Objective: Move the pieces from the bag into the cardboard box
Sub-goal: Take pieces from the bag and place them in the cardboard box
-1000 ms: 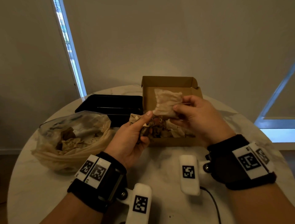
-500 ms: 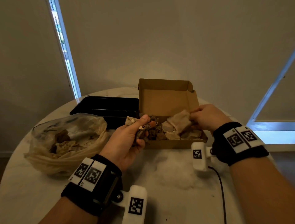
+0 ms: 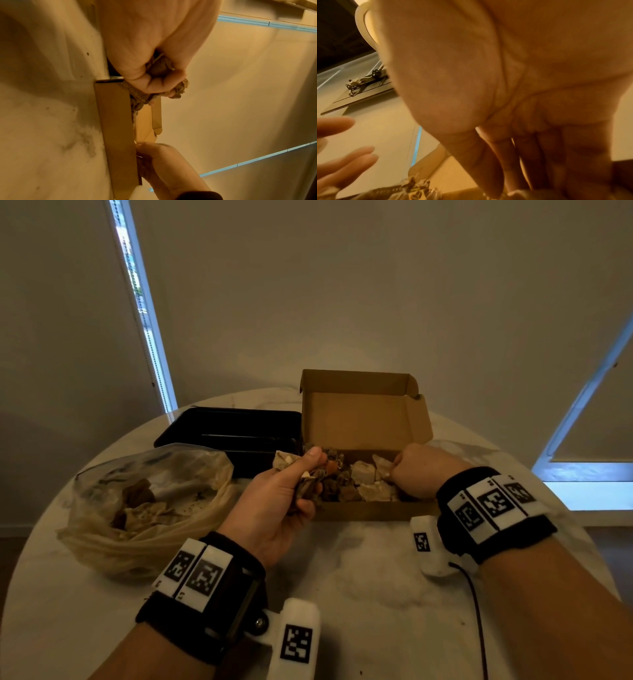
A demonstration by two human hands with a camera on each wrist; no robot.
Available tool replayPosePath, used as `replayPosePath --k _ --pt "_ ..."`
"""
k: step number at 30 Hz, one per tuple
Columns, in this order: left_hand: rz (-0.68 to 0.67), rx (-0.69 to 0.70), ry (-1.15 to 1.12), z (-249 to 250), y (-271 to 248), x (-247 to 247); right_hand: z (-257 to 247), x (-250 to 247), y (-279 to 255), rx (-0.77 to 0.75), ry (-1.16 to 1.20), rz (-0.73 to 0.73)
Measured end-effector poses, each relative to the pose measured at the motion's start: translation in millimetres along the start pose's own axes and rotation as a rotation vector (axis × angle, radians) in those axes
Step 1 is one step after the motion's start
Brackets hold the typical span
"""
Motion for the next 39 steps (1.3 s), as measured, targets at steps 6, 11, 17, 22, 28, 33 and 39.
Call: replayPosePath --k 6,11,17,22,28,33,39 --pt "0.000 -0.005 0.009 -1 0 -1 6 -6 3 -0.005 -0.062 0.063" --pt "0.001 -0.014 0.006 -1 -1 0 -8 4 -6 -0.078 -0.196 -0.079" --pt "0.009 -0.061 -0.021 -3 -5 1 -10 -12 -14 -0.107 0.062 0.071" --pt "0.003 -0.069 -0.052 -4 -5 2 -61 -41 -58 -0.491 0.393 0.205" --pt "-0.021 -0.011 -0.077 0 -4 3 -95 -25 -76 -0.619 0.363 0.163" --pt "-0.051 -0.028 -0.058 -1 -6 7 -83 -26 -58 -0.592 0.589 0.266" --pt "-0.095 -0.039 -0.114 -3 -5 10 -56 -39 -47 -0.516 0.799 0.373"
Point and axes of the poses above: each hand's wrist, its own y-axis towards the middle knuckle, its own x-axis out of the palm, z = x × y, the point moved 9 cm from there along y, towards the middle knuckle, and after that the axes turned 1 degree about y, right-handed, at the moved point
